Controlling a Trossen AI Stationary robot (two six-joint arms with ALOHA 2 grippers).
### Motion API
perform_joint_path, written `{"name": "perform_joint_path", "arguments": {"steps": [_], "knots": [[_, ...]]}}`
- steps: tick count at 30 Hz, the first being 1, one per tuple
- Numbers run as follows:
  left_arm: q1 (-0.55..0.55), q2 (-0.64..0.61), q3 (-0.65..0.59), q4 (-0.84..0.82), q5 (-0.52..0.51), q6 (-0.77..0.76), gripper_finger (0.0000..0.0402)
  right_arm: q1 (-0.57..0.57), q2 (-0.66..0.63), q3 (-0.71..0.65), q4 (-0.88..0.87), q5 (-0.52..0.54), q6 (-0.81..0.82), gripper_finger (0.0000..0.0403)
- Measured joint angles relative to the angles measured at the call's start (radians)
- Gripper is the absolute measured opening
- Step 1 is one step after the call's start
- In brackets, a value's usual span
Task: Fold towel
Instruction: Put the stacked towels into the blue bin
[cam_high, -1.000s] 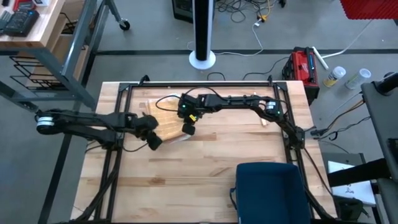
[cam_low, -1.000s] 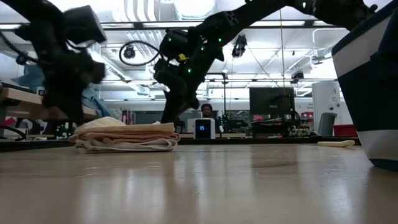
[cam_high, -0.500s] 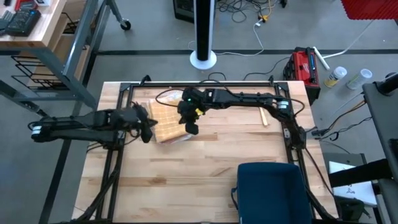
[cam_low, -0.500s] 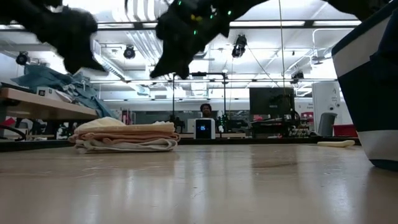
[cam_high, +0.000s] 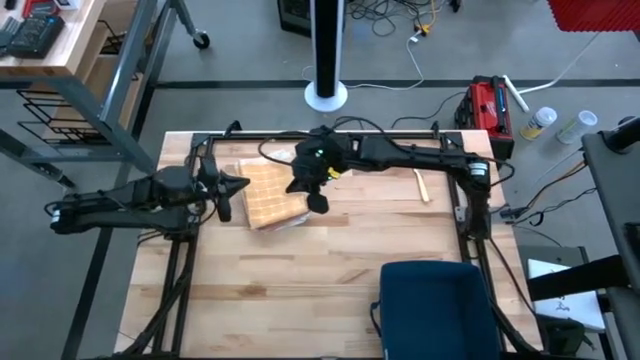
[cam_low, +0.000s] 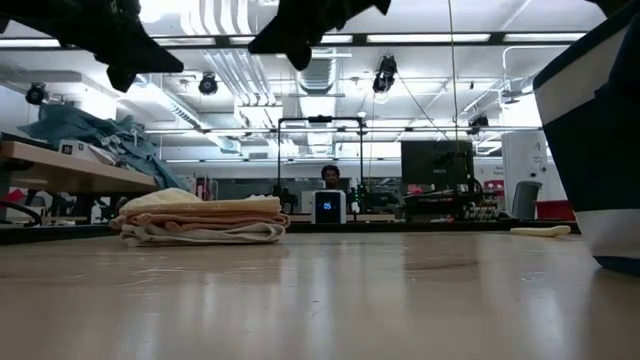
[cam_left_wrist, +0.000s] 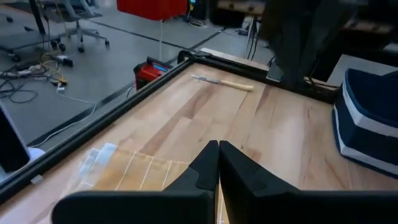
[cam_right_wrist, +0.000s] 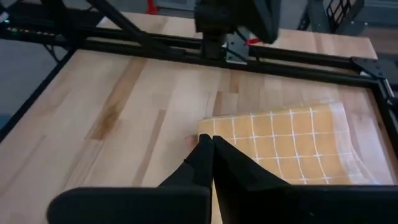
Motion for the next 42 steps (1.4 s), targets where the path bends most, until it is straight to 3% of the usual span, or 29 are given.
{"name": "perform_joint_path", "arguments": {"steps": [8, 13, 17, 19, 23, 27, 36, 42], "knots": [[0.000, -0.002, 0.000, -0.001, 0.019, -0.003, 0.0006, 0.051, -0.154, -0.151, 0.092, -0.002, 0.009, 0.0000], [0.000, 0.008, 0.000, 0.005, 0.101, -0.010, 0.0002, 0.087, -0.316, -0.344, 0.206, 0.001, 0.023, 0.0000], [0.000, 0.027, 0.000, -0.018, 0.103, -0.028, 0.0006, 0.102, -0.411, -0.513, 0.308, 0.011, 0.081, 0.0000], [-0.001, 0.046, -0.003, -0.039, 0.057, -0.041, 0.0005, 0.102, -0.454, -0.580, 0.353, 0.027, 0.097, 0.0000], [0.000, 0.110, -0.017, -0.106, -0.144, -0.100, 0.0001, 0.102, -0.502, -0.671, 0.380, 0.082, 0.094, 0.0000], [0.000, 0.196, -0.048, -0.088, -0.234, -0.142, 0.0002, 0.098, -0.508, -0.712, 0.395, 0.143, 0.091, 0.0000], [0.000, 0.488, -0.128, 0.150, -0.234, -0.210, 0.0002, 0.080, -0.502, -0.713, 0.378, 0.289, 0.142, 0.0000], [0.000, 0.645, -0.091, 0.177, -0.233, -0.184, 0.0005, 0.080, -0.501, -0.714, 0.313, 0.385, 0.098, 0.0000]]}}
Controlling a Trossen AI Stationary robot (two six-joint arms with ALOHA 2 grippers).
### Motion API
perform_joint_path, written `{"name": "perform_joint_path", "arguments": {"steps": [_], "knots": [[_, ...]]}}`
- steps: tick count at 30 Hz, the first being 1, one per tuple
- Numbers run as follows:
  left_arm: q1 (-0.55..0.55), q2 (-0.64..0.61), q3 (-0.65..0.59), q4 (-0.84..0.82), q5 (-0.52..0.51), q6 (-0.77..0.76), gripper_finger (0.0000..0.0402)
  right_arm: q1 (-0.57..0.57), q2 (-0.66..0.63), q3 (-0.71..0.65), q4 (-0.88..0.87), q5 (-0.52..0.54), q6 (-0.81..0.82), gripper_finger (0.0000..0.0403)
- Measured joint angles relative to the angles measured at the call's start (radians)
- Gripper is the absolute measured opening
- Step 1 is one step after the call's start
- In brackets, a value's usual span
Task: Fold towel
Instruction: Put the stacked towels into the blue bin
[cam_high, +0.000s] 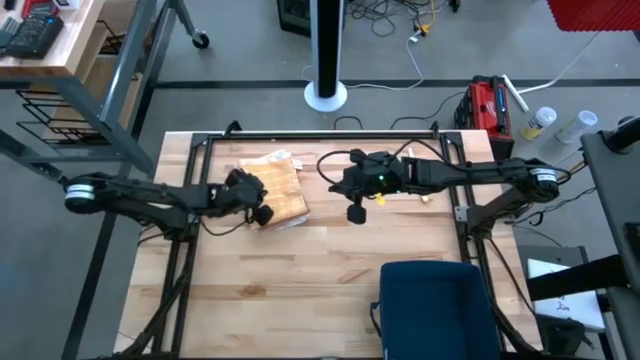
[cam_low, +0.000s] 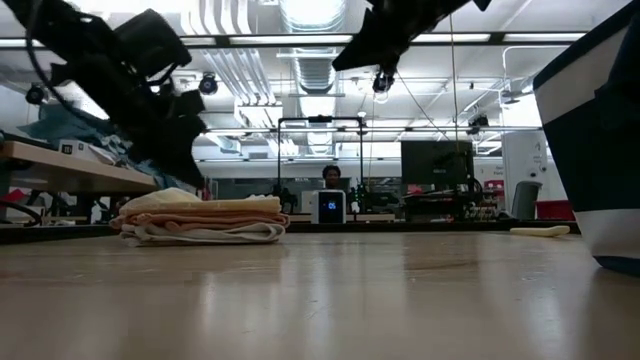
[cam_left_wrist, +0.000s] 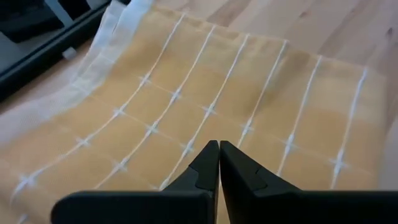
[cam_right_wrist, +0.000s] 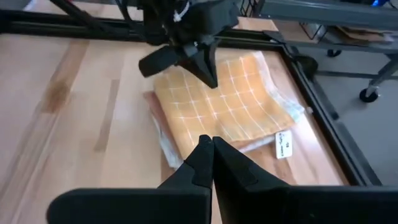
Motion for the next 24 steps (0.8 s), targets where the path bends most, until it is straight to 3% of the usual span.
{"name": "perform_joint_path", "arguments": {"steps": [3, 5, 8, 12, 14, 18, 24], "knots": [[0.000, 0.034, 0.059, 0.001, 0.024, 0.035, 0.0006, 0.000, 0.000, 0.000, -0.023, 0.001, -0.005, 0.0000], [-0.001, 0.038, 0.094, -0.009, 0.092, 0.074, 0.0004, 0.000, -0.004, 0.000, -0.022, 0.001, 0.008, 0.0000], [-0.003, 0.050, 0.155, -0.030, 0.162, 0.107, 0.0001, -0.004, -0.012, 0.002, -0.003, 0.042, 0.141, 0.0000], [0.004, 0.066, 0.205, -0.159, 0.014, 0.111, 0.0002, -0.022, 0.018, 0.004, 0.003, 0.106, 0.376, 0.0000], [0.018, 0.075, 0.203, -0.227, -0.026, 0.139, 0.0001, -0.027, 0.060, 0.004, 0.014, 0.107, 0.423, 0.0000], [0.037, 0.122, 0.148, -0.201, -0.022, 0.173, 0.0003, -0.050, 0.166, 0.006, 0.077, 0.135, 0.514, 0.0000], [0.041, 0.244, 0.077, -0.116, 0.106, 0.072, 0.0002, -0.058, 0.361, 0.056, 0.075, 0.138, 0.628, 0.0000]]}}
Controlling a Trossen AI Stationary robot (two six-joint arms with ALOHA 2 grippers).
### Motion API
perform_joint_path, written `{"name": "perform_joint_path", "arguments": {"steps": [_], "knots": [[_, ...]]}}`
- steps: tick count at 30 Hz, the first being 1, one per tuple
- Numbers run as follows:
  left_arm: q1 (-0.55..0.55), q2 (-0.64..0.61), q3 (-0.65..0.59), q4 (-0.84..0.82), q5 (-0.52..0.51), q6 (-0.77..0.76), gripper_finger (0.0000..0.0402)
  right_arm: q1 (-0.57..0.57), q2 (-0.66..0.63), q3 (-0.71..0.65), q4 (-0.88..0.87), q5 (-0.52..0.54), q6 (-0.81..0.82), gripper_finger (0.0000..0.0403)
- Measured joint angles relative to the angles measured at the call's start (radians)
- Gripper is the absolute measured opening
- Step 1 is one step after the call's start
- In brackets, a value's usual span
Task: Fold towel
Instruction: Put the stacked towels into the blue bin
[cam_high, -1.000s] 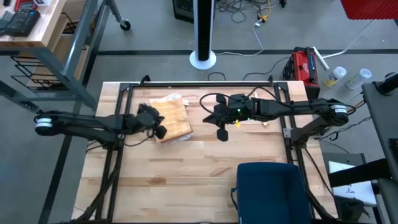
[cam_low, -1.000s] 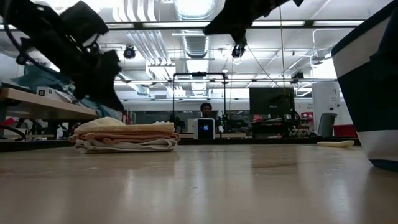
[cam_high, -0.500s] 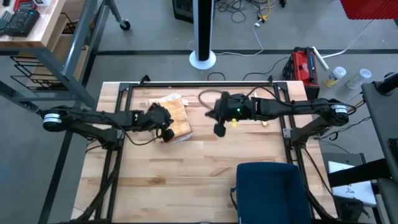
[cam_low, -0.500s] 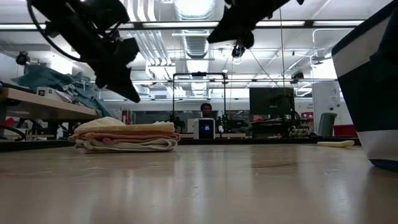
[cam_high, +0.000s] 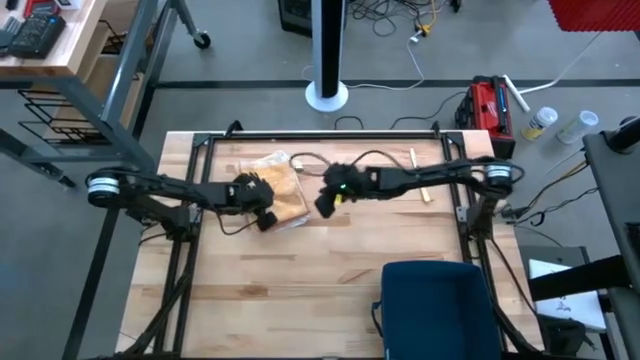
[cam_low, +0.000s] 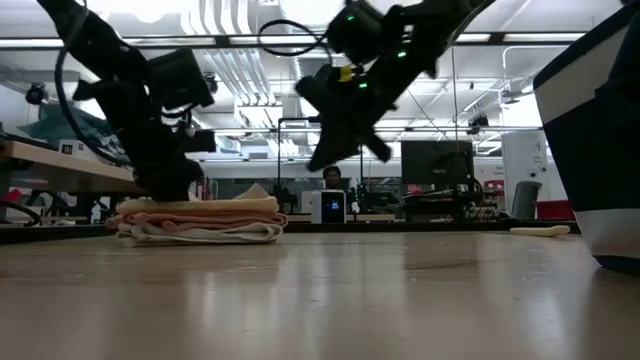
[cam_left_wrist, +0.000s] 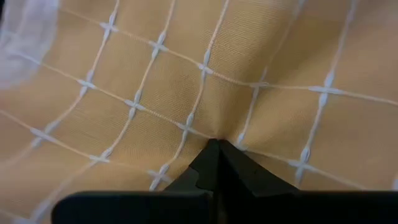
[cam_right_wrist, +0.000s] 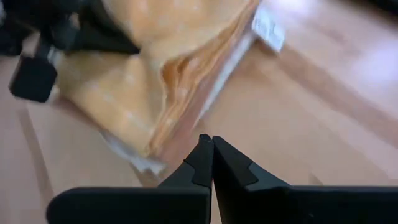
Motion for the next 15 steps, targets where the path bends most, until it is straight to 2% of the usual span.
{"name": "perform_joint_path", "arguments": {"steps": [3, 8, 13, 15], "knots": [[-0.001, 0.045, -0.011, 0.018, 0.003, -0.054, 0.0001, 0.000, 0.078, 0.070, 0.021, -0.009, -0.006, 0.0000], [-0.005, 0.102, -0.001, 0.058, 0.023, -0.044, 0.0002, -0.001, 0.172, 0.185, -0.022, -0.044, -0.024, 0.0000], [-0.010, 0.091, 0.000, 0.074, 0.062, -0.025, 0.0001, -0.001, 0.220, 0.282, -0.114, -0.043, -0.053, 0.0001], [-0.011, 0.054, -0.001, 0.055, 0.136, -0.017, 0.0001, -0.001, 0.220, 0.289, -0.092, -0.040, -0.056, 0.0008]]}}
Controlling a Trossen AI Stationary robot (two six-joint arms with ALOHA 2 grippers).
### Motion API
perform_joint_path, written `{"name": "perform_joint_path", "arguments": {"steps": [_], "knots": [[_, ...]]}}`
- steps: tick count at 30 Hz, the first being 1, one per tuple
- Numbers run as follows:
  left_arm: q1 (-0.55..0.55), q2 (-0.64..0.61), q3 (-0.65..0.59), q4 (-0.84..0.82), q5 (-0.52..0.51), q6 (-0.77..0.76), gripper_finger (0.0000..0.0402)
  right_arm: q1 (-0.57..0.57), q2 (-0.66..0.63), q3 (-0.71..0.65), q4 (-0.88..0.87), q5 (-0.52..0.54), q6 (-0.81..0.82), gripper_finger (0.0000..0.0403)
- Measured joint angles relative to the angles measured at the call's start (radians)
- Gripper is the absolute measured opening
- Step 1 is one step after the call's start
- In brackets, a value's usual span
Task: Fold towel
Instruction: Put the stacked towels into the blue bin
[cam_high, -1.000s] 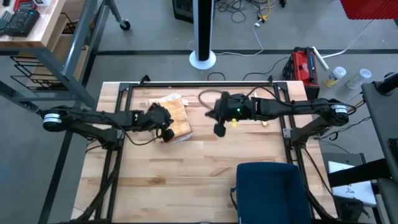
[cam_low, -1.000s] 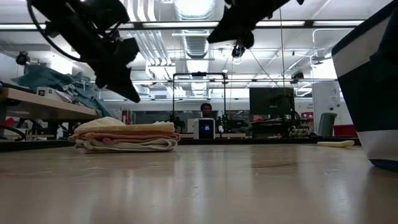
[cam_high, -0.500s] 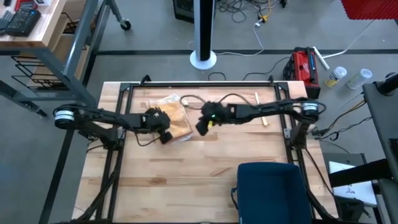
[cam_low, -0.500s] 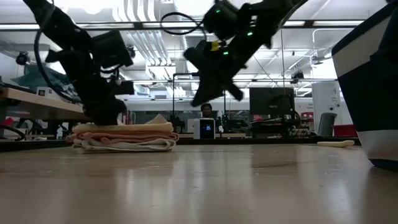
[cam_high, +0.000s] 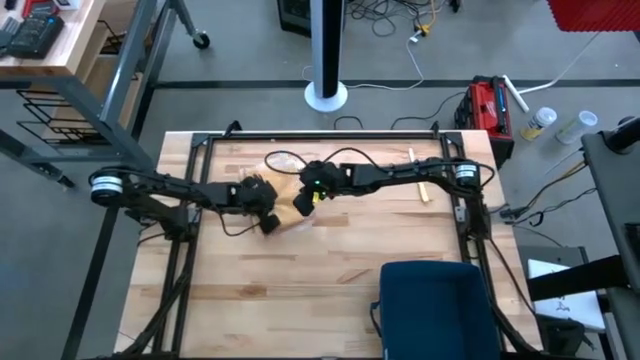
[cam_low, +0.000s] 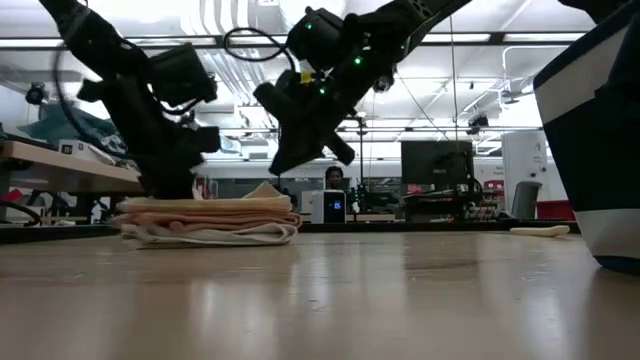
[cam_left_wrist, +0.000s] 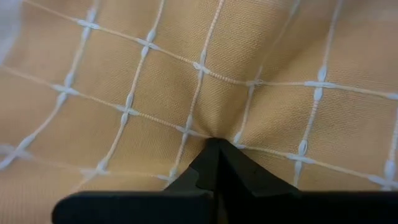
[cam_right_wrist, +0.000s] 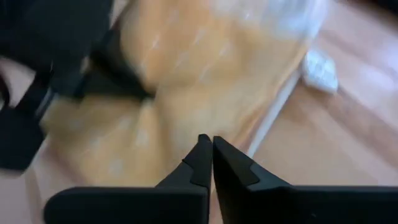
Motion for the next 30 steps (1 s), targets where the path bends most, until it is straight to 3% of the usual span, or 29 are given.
{"name": "perform_joint_path", "arguments": {"steps": [4, 7, 13, 20, 25, 30], "knots": [[-0.004, -0.064, -0.002, -0.049, 0.180, 0.026, 0.0000, 0.000, -0.021, 0.000, -0.006, 0.004, 0.003, 0.0049], [-0.017, -0.097, -0.010, -0.087, 0.236, 0.016, 0.0000, 0.000, -0.026, 0.004, -0.032, -0.030, 0.015, 0.0096], [-0.043, -0.116, -0.045, -0.048, 0.218, -0.036, 0.0000, 0.021, -0.014, -0.001, -0.052, -0.139, 0.091, 0.0199], [-0.069, -0.090, -0.070, 0.032, 0.209, -0.064, 0.0000, 0.040, -0.002, -0.013, -0.060, -0.153, 0.179, 0.0293], [-0.077, -0.087, -0.072, 0.053, 0.212, -0.061, 0.0000, 0.038, -0.002, -0.028, -0.060, -0.154, 0.218, 0.0334], [-0.078, -0.087, -0.073, 0.057, 0.211, -0.067, 0.0000, 0.038, -0.002, -0.041, -0.051, -0.155, 0.234, 0.0343]]}}
